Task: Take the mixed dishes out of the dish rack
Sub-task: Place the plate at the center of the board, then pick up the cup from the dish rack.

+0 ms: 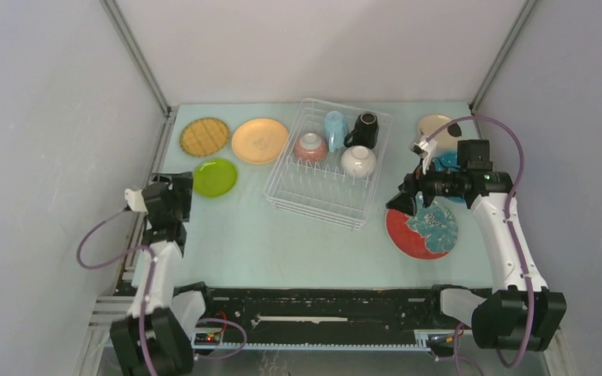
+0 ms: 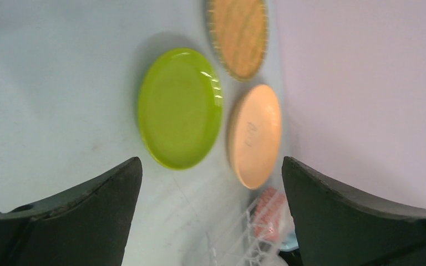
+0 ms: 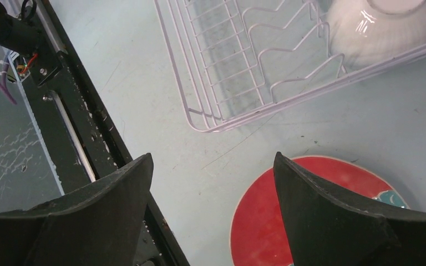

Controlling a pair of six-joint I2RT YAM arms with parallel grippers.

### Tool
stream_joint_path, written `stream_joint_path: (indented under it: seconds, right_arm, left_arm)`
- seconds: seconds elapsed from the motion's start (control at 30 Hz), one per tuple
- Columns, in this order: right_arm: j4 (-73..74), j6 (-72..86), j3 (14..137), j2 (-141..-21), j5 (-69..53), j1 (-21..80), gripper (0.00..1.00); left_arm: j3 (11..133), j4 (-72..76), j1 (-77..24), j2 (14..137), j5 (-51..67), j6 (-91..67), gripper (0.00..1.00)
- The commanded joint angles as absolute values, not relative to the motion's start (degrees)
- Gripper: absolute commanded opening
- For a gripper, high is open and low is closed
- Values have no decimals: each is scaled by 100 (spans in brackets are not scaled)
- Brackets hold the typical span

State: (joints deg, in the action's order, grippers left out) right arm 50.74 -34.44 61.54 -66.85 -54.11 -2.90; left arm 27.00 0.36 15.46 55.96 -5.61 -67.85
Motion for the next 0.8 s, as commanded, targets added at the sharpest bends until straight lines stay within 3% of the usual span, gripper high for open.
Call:
stream_joint_path:
  seconds: [0.0,0.2,0.33,0.47,0.6,0.77]
  right_arm:
    - [4940,-3520,6143,-6306,-5855,-331,88]
    - [4030,-2842,6144,-5936,-6199,-263,88]
    - [3279,-2430,6151,-5736,-6027,183,99]
    - [3074,-2269,6516,-6017,-5397,856,100]
    - [3718,-2317,7720,-6963,-4670,1572,100]
    - [4060,-1925,9055,-8263,-3583,2133,100]
  left_arm:
    - [3098,-607,1569,4382,114,-6081,100]
    - [3618,-33,1569,4100,3188,-4585,100]
    - [3629,-237,1545,3983,4593,-3933,100]
    - [3667,-1159,1267,3566,4231,-2767,100]
    - [3830,-2235,820,3214,2675,-1556,100]
    - [3758,-2416,621,3026,2112,-1280,100]
